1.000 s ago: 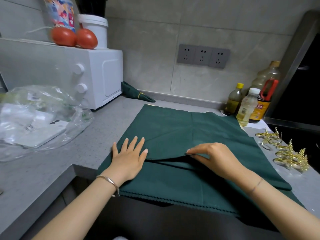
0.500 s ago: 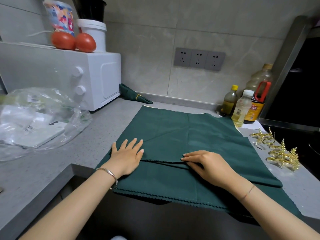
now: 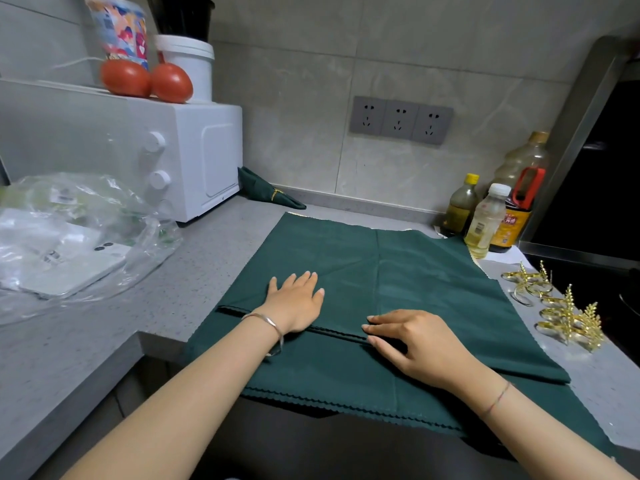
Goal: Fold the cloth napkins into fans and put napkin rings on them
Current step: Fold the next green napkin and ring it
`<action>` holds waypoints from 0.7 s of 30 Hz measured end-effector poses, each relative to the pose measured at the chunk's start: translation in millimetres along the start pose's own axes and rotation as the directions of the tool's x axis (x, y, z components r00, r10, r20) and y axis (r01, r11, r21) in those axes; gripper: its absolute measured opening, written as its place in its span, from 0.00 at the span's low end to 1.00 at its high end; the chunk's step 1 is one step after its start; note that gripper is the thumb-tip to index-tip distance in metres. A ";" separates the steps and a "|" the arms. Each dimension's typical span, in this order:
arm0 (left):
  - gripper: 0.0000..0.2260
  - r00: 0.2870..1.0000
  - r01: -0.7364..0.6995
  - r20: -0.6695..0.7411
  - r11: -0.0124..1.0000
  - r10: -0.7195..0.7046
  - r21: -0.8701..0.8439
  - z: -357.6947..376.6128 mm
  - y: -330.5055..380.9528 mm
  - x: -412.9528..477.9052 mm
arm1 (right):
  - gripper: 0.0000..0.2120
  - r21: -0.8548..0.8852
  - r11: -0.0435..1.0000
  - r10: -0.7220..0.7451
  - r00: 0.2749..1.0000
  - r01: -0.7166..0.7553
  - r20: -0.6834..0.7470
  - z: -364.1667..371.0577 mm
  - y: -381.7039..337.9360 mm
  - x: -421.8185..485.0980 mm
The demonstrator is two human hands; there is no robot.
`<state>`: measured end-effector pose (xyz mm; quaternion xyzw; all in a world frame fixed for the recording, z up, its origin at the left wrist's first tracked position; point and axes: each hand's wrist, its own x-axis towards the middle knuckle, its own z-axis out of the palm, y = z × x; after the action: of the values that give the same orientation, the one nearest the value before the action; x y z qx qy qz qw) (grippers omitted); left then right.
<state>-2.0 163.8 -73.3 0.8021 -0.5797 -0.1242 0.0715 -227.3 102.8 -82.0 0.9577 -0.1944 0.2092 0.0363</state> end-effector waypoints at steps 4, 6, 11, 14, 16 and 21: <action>0.23 1.000 -0.022 -0.018 1.000 0.022 -0.014 5.0 2.4 11.8 | 0.19 -0.019 1.000 -0.009 1.000 0.008 -0.017 2.4 2.2 3.6; 0.24 0.998 -0.030 -0.061 0.999 0.032 0.031 11.2 0.9 11.6 | 0.28 -0.032 0.998 0.051 0.999 -0.052 -0.005 2.4 3.4 13.2; 0.24 0.994 -0.030 -0.105 0.997 0.037 0.068 16.3 -0.1 12.4 | 0.17 0.139 0.962 0.238 0.971 -0.233 -0.020 13.1 2.1 63.7; 0.24 0.992 -0.029 -0.123 0.996 0.039 0.085 17.4 0.3 14.1 | 0.19 0.131 0.966 0.200 0.966 -0.223 0.167 32.2 1.9 98.2; 0.24 0.991 -0.027 -0.126 0.996 0.038 0.087 18.4 0.0 14.6 | 0.21 0.114 0.960 0.212 0.927 -0.257 0.310 46.0 4.3 109.0; 0.24 0.991 -0.019 -0.132 0.995 0.032 0.098 20.1 0.0 16.8 | 0.24 0.110 0.944 0.246 0.886 -0.310 0.394 58.9 19.6 103.8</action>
<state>-2.6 148.4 -94.6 0.8037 -0.5891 -0.0413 0.0728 -125.3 38.7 -92.8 0.9414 -0.3148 0.0414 -0.1135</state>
